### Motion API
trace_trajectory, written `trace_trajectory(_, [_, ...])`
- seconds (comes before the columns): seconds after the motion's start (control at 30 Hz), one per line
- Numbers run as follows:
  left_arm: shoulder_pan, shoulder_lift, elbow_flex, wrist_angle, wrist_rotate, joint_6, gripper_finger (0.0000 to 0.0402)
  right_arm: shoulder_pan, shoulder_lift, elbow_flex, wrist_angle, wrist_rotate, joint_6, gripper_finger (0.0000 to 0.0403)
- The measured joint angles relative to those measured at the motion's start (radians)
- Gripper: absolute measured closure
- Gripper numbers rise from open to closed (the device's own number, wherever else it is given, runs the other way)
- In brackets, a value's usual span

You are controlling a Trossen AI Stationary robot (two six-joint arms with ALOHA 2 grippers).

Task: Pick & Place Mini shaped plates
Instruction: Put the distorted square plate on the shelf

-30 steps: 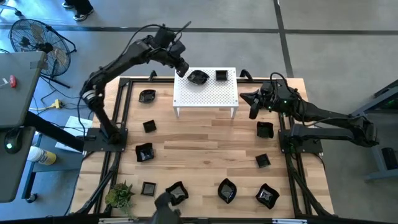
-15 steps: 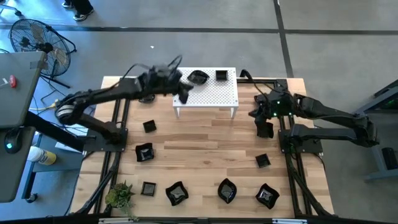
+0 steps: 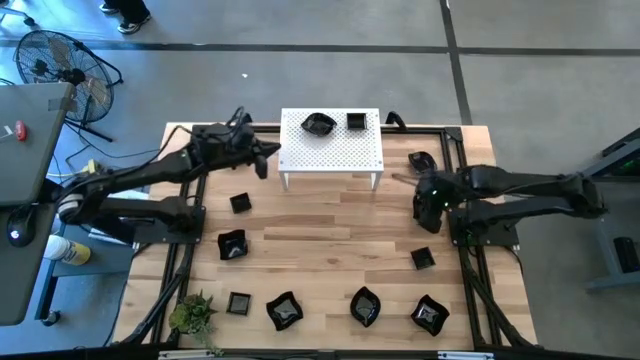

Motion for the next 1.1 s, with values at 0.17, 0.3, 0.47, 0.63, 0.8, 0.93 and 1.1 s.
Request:
trace_trajectory(0.17, [0.059, -0.037, -0.034, -0.008, 0.082, 0.009, 0.0401, 0.079, 0.097, -0.041, 0.015, 0.008, 0.075, 0.0289])
trace_trajectory(0.3, [0.070, -0.036, -0.039, -0.023, 0.102, 0.026, 0.0401, 0.113, 0.166, -0.045, 0.019, 0.080, 0.149, 0.0289])
trace_trajectory(0.47, [0.067, -0.035, -0.038, -0.020, 0.113, 0.049, 0.0401, 0.135, 0.257, -0.045, 0.029, 0.091, 0.158, 0.0289])
trace_trajectory(0.63, [0.067, -0.035, -0.038, -0.020, 0.123, 0.063, 0.0401, 0.135, 0.333, -0.045, 0.076, 0.092, 0.155, 0.0289])
trace_trajectory(0.8, [0.067, -0.035, -0.038, -0.027, 0.123, 0.076, 0.0401, 0.133, 0.392, -0.048, 0.113, 0.093, 0.151, 0.0292])
trace_trajectory(0.93, [0.067, -0.035, -0.038, -0.041, 0.126, 0.076, 0.0401, 0.133, 0.425, -0.083, 0.167, 0.091, 0.170, 0.0313])
trace_trajectory(1.1, [0.067, -0.035, -0.038, -0.042, 0.127, 0.076, 0.0401, 0.133, 0.437, -0.111, 0.182, 0.078, 0.221, 0.0355])
